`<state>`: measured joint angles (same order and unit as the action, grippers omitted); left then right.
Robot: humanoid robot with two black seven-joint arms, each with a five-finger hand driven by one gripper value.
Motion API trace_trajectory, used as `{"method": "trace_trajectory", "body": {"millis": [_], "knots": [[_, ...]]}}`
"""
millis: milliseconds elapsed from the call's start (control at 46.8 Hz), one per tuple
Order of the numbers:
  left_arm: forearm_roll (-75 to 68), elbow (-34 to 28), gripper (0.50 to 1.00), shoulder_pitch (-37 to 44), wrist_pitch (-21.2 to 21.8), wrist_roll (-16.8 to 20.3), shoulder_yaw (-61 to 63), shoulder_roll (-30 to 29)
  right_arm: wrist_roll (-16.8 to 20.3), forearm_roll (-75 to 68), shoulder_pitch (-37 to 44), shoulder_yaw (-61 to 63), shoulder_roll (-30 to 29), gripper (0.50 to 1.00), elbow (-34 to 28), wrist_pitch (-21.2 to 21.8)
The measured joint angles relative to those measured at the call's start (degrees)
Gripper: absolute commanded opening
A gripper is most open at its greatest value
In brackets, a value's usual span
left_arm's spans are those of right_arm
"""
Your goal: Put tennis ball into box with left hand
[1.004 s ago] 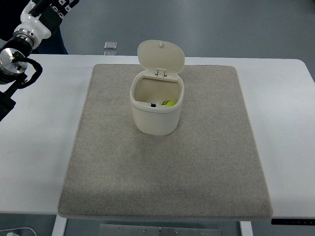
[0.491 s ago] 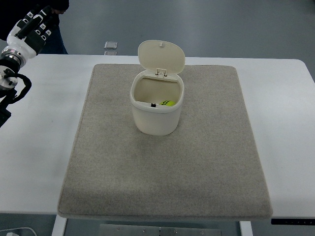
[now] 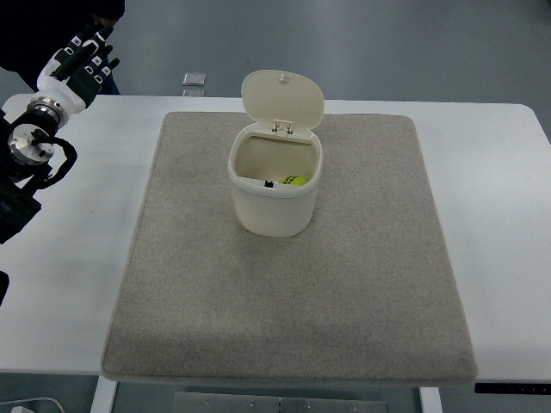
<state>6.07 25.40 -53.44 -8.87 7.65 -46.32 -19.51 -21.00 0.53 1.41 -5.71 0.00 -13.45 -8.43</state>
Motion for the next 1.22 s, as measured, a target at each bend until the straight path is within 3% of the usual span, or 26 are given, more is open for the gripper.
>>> {"method": "trace_trajectory", "body": {"millis": [256, 556, 855, 1218], "knots": [[0.07, -0.12, 0.947, 0.04, -0.02, 0.00, -0.02, 0.15, 0.00, 0.00, 0.00, -0.04, 0.00, 0.938, -0.16, 0.09], [-0.11, -2.41, 0.947, 0.44, -0.89, 0.01, 1.46, 8.23, -0.08, 0.38, 0.02, -0.02, 0.00, 0.938, -0.11, -0.07], [-0.01, -2.12, 0.947, -4.12, -2.79, 2.85, 1.23, 8.37, -0.04, 0.37, -0.01, 0.12, 0.00, 0.938, -0.09, -0.25], [-0.08, -2.13, 0.947, -3.88, -3.39, 4.65, 1.50, 8.18, -0.04, 0.08, 0.00, 0.18, 0.00, 0.938, -0.06, -0.36]]}}
